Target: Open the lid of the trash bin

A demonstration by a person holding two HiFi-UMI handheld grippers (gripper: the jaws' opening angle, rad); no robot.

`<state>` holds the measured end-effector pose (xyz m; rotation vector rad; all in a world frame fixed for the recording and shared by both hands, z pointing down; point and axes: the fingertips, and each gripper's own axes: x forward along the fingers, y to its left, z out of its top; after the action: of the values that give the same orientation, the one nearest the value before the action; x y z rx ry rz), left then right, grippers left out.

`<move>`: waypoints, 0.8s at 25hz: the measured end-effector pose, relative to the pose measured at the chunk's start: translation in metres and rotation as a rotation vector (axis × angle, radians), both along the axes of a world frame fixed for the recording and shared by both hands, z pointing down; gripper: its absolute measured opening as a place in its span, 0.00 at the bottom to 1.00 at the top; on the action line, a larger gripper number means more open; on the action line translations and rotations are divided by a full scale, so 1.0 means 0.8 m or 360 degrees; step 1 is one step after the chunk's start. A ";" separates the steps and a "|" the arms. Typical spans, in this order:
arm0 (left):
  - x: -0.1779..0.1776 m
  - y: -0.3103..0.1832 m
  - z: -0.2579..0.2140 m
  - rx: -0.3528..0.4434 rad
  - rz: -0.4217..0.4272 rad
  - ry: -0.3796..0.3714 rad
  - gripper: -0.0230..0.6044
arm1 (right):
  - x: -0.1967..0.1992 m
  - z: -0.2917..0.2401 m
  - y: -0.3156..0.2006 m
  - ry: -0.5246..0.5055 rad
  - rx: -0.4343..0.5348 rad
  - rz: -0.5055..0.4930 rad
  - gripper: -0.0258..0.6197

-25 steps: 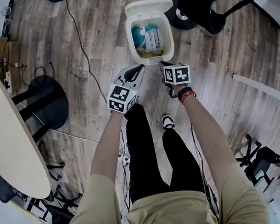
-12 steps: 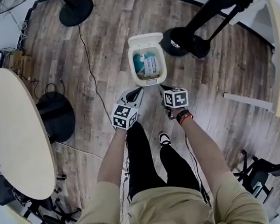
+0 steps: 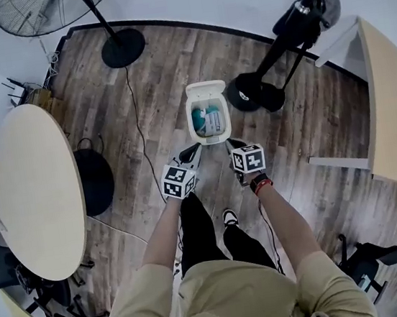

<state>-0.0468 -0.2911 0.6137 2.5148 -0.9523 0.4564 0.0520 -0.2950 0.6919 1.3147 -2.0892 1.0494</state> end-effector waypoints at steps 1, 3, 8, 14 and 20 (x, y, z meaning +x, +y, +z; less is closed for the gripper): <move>0.000 0.006 -0.014 0.0013 -0.0007 -0.0005 0.08 | 0.000 -0.017 0.005 -0.0010 0.0021 0.0010 0.06; 0.000 0.017 -0.042 0.0037 -0.0033 -0.0012 0.08 | 0.001 -0.050 0.015 -0.0022 0.0066 0.0022 0.06; 0.000 0.051 -0.109 0.0093 -0.0112 -0.0022 0.08 | 0.016 -0.124 0.050 0.0027 0.0189 -0.0004 0.06; -0.022 0.099 -0.183 0.0163 -0.0229 -0.0038 0.08 | 0.023 -0.216 0.097 0.0039 0.0358 -0.0009 0.06; -0.021 0.146 -0.251 0.0272 -0.0281 -0.0035 0.08 | 0.034 -0.301 0.147 -0.0002 0.0525 0.0051 0.06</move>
<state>-0.0637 -0.1741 0.4132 2.5488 -1.2576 0.3618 0.0794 -0.1772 0.4514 1.5026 -2.3204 0.7374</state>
